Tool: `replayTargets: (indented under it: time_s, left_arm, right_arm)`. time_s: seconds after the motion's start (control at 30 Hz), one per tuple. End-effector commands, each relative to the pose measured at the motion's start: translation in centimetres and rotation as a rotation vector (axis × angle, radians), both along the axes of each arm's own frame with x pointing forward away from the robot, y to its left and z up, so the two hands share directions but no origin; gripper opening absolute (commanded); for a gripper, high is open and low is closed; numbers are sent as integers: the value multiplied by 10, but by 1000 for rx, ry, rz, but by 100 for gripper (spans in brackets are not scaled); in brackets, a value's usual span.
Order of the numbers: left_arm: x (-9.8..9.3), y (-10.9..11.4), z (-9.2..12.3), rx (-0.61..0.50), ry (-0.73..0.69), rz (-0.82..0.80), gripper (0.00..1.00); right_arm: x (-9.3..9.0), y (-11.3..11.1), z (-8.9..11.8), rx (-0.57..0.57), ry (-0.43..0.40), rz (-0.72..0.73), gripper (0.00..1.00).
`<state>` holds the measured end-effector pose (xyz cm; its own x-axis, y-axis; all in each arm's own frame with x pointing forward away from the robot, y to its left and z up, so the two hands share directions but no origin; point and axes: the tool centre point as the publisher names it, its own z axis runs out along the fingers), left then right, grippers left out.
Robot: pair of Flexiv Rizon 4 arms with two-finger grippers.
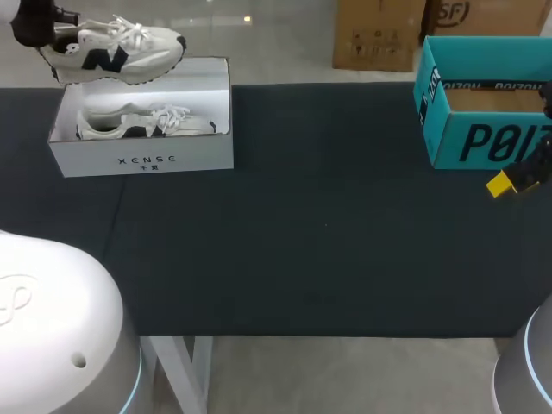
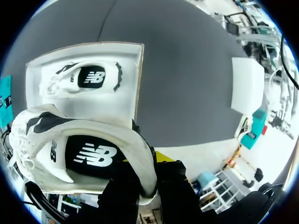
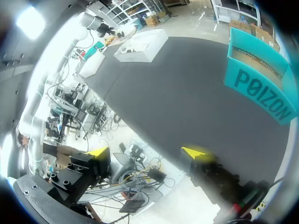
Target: Take the shoe out of the shoebox, open the shoe tongue, remove and reinsert the insole, then place the shoe into the shoebox
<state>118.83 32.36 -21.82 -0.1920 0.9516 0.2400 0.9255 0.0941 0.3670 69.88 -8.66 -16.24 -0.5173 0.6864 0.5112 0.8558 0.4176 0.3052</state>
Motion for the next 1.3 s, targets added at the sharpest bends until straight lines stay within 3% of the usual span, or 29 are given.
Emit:
replayTargets:
  time_s: [0.03, 0.63, 1.3]
  left_arm:
    - [29, -4, -8, 11, 22, 4, 0]
    - [26, -23, -81, 35, 77, 7, 0]
    - [43, -45, -124, 54, 120, 29, 0]
  right_arm:
    - [0, 0, 0, -2, 1, -1, 100]
    - [0, 0, 0, -2, 1, -1, 100]
    - [0, 0, 0, -2, 1, -1, 100]
